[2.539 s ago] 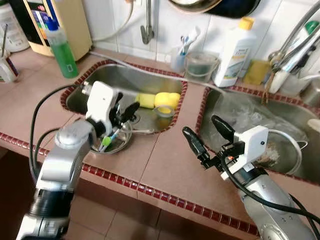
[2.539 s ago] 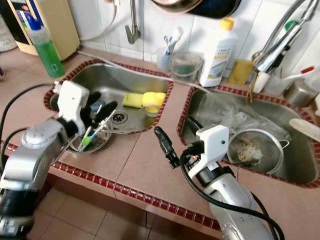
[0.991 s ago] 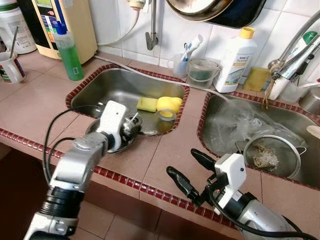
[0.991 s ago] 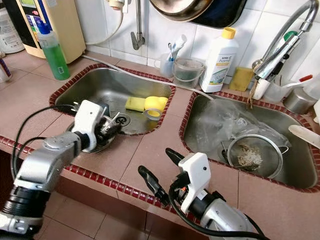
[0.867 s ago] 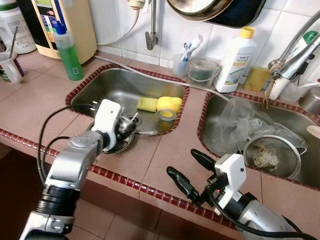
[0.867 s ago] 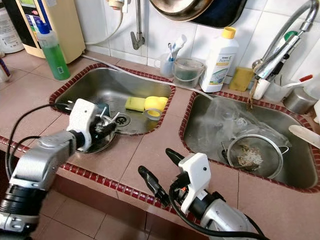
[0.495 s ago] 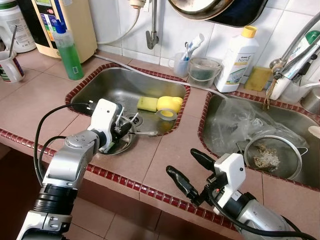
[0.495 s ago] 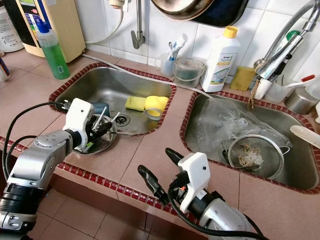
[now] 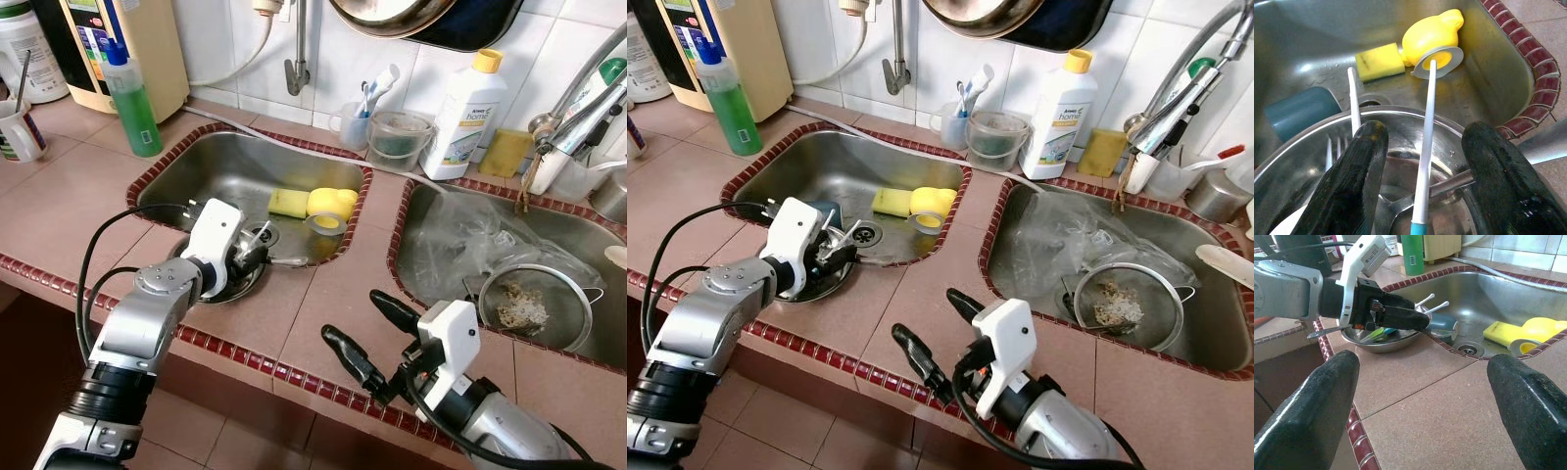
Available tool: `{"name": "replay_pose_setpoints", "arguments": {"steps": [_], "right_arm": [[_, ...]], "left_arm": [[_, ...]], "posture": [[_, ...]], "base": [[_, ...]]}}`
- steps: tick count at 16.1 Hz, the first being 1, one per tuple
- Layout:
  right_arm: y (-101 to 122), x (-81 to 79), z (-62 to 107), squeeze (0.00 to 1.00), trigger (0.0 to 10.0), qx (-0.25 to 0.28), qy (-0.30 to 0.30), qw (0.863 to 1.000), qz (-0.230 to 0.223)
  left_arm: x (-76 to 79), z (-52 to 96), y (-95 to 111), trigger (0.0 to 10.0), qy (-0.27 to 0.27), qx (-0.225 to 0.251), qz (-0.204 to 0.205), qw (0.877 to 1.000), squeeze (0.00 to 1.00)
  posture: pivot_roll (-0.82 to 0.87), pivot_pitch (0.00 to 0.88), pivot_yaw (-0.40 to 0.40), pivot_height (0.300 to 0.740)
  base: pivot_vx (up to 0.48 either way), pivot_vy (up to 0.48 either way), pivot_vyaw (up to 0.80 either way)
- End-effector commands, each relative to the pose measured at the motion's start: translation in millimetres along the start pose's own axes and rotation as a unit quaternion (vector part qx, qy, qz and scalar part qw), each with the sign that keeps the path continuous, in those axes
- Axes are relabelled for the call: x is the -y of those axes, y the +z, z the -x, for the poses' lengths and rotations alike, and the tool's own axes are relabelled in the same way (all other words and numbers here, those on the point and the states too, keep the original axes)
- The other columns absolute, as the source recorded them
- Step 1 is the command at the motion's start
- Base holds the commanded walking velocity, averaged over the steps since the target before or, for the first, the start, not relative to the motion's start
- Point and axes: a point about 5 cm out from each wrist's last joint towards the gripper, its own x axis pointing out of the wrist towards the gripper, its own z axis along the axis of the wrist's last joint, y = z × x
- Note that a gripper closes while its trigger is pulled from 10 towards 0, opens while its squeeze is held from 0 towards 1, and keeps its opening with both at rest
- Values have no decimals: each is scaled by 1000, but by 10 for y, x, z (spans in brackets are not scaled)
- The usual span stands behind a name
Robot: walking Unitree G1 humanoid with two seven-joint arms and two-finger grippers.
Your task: Kitchen organization
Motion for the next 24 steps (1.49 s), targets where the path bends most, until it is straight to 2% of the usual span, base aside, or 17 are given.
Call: {"name": "replay_pose_setpoints", "arguments": {"steps": [1,8,9,10,14,18,24], "right_arm": [[24,-19,18,0,10000,1,-1,1000,4],[15,-44,28,0,10000,-2,1,1000,1],[14,-46,29,0,10000,-2,2,1000,1],[13,-49,29,0,10000,-2,2,1000,1],[11,-53,25,0,10000,-2,4,1000,1],[15,-54,25,0,10000,-2,4,1000,2],[17,-52,22,0,10000,-2,7,1000,2]], "left_arm": [[52,0,-50,10000,-14,-11,-2,1000,0],[18,33,-89,9725,-8,-19,-2,1000,0],[17,35,-92,8314,-8,-19,-3,1000,0],[11,35,-89,10000,-6,-19,0,1000,0],[15,25,-63,10000,-4,-15,0,1000,0],[-56,30,-28,10000,18,-6,3,1000,0],[-172,103,-38,10000,28,-10,-16,999,0]], "posture": [[-141,90,-23,740],[-135,86,-23,740],[-135,85,-23,740],[-135,83,-22,740],[-135,77,-21,740],[-135,78,-23,740],[-130,82,-26,740]], "base": [[0,0,0],[0,0,0],[0,0,0],[0,0,0],[0,0,0],[0,0,0],[0,0,0]]}}
